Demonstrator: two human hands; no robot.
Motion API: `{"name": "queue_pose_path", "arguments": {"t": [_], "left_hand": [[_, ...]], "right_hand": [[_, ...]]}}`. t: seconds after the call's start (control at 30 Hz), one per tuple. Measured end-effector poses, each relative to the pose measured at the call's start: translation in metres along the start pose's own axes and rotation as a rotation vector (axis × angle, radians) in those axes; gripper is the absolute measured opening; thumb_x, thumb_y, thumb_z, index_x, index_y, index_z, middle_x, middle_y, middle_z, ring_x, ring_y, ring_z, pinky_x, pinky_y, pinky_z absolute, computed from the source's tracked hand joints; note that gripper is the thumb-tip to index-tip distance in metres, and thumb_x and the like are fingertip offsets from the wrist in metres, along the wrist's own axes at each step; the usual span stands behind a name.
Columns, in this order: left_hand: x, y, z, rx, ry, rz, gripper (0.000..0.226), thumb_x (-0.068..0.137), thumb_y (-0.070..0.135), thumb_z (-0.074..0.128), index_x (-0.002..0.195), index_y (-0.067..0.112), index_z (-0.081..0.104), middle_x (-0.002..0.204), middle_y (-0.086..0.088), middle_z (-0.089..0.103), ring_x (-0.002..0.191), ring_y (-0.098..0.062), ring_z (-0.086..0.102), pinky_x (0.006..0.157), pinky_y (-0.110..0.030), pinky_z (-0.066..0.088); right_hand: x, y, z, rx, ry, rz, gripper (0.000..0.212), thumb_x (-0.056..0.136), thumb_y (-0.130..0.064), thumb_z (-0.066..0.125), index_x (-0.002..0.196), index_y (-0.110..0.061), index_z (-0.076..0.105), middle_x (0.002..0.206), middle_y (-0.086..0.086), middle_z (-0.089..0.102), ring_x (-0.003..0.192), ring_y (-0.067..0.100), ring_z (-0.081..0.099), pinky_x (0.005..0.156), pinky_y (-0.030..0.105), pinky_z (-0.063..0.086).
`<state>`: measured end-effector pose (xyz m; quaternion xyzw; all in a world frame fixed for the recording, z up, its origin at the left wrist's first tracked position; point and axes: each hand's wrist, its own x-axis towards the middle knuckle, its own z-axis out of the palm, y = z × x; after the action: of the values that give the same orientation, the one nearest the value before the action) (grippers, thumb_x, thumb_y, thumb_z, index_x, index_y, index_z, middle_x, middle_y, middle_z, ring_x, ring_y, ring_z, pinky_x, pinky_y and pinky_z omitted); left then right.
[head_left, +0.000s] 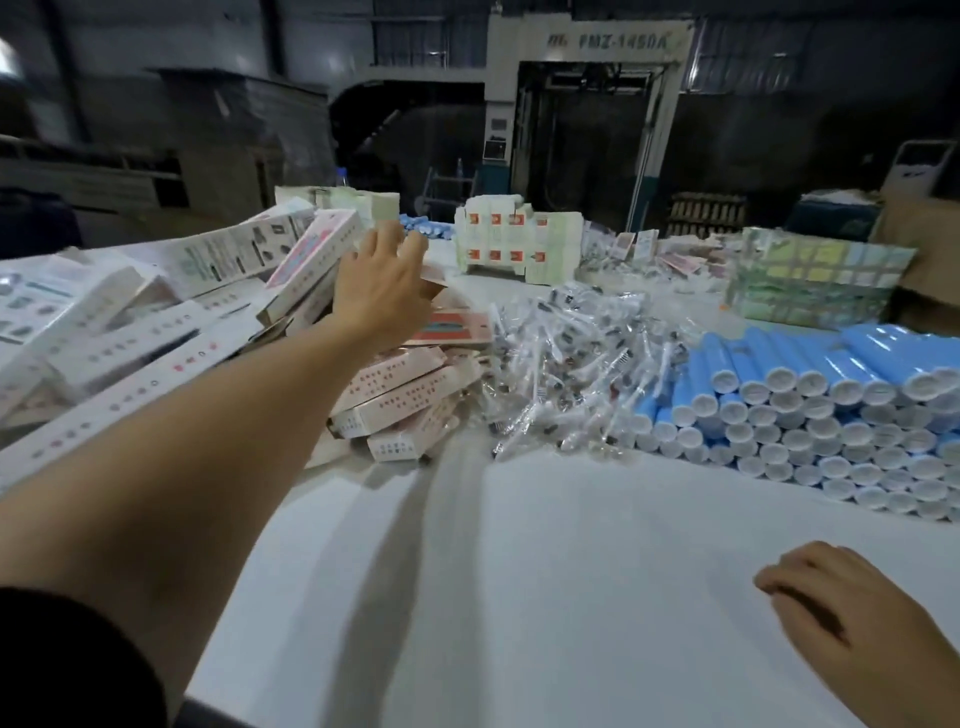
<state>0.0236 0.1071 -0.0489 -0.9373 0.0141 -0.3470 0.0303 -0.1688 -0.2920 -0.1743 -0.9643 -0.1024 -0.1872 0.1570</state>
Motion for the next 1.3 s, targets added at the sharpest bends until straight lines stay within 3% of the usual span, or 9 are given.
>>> {"name": "queue_pose_path", "arguments": {"t": [0.17,0.37,0.57,0.8,0.87,0.93,1.03,1.17,1.3], "left_hand": [[0.006,-0.006,0.020,0.099,-0.248,0.049,0.063,0.089,0.038,0.061,0.142,0.038,0.026,0.147,-0.009,0.030,0.125,-0.037,0.039,0.097,-0.053,0.040],[-0.006,0.002,0.028,0.101,-0.085,0.054,0.041,0.087,0.021,0.063,0.125,0.022,0.047,0.111,-0.008,0.055,0.092,-0.025,0.055,0.058,-0.035,0.037],[-0.021,0.019,-0.007,-0.142,0.296,0.097,0.033,0.093,0.010,0.057,0.125,0.009,0.056,0.117,-0.013,0.060,0.088,-0.031,0.057,0.061,-0.033,0.038],[-0.115,0.143,-0.050,-0.313,0.728,0.503,0.022,0.093,0.008,0.057,0.108,0.002,0.071,0.097,-0.012,0.071,0.064,-0.027,0.061,0.052,-0.032,0.043],[-0.147,0.187,-0.055,-0.317,0.721,0.551,0.017,0.092,0.013,0.062,0.101,0.008,0.075,0.091,-0.005,0.072,0.058,-0.023,0.055,0.050,-0.029,0.034],[-0.173,0.223,-0.058,-0.294,0.668,0.624,0.017,0.090,0.013,0.061,0.098,0.010,0.076,0.087,-0.002,0.071,0.057,-0.020,0.053,0.051,-0.029,0.030],[-0.194,0.252,-0.061,-0.267,0.547,0.755,0.048,0.099,0.009,0.030,0.089,0.012,0.077,0.084,-0.002,0.070,0.058,-0.018,0.054,0.051,-0.028,0.028],[-0.199,0.260,-0.056,-0.279,0.441,0.946,0.026,0.088,0.035,0.055,0.087,0.018,0.076,0.091,0.000,0.070,0.066,-0.018,0.057,0.052,-0.025,0.034],[-0.204,0.252,-0.044,-0.520,0.251,1.032,0.042,0.082,0.051,0.061,0.106,0.018,0.070,0.109,-0.003,0.066,0.077,-0.022,0.056,0.062,-0.029,0.038]], "right_hand": [[0.004,0.006,0.003,-0.009,0.020,-0.009,0.040,0.056,0.017,0.081,0.071,-0.019,0.073,0.074,-0.007,0.060,0.077,0.011,0.050,0.070,0.004,0.034],[0.007,0.007,0.006,-0.037,0.100,-0.094,0.047,0.047,0.019,0.083,0.071,-0.020,0.073,0.070,-0.005,0.058,0.076,0.005,0.047,0.069,0.000,0.031],[0.006,0.006,0.006,0.062,0.088,-0.054,0.040,0.064,0.011,0.079,0.073,-0.027,0.069,0.075,-0.016,0.057,0.084,0.002,0.049,0.071,0.002,0.035],[0.002,0.010,-0.001,0.429,0.020,0.157,0.024,0.090,-0.019,0.062,0.082,-0.041,0.066,0.086,-0.015,0.068,0.086,0.003,0.061,0.078,0.018,0.045],[0.003,0.012,-0.001,0.872,0.081,0.351,0.019,0.087,-0.031,0.058,0.096,-0.022,0.072,0.085,0.000,0.073,0.080,0.018,0.065,0.074,0.028,0.050],[0.006,0.015,-0.009,1.250,0.041,0.438,0.049,0.081,-0.044,0.049,0.109,-0.008,0.068,0.084,0.010,0.073,0.071,0.021,0.066,0.064,0.029,0.052],[0.004,0.013,-0.023,1.604,-0.175,0.438,0.058,0.082,-0.062,0.042,0.112,-0.021,0.071,0.102,0.011,0.071,0.075,0.019,0.066,0.059,0.033,0.053],[0.001,0.010,-0.024,1.508,-0.252,0.387,0.031,0.095,-0.025,0.046,0.112,-0.038,0.068,0.116,0.001,0.069,0.092,0.013,0.067,0.057,0.028,0.052],[0.004,0.009,-0.023,1.359,-0.065,0.496,0.028,0.096,-0.004,0.045,0.100,-0.015,0.070,0.098,0.009,0.073,0.083,0.017,0.070,0.065,0.025,0.056]]}}
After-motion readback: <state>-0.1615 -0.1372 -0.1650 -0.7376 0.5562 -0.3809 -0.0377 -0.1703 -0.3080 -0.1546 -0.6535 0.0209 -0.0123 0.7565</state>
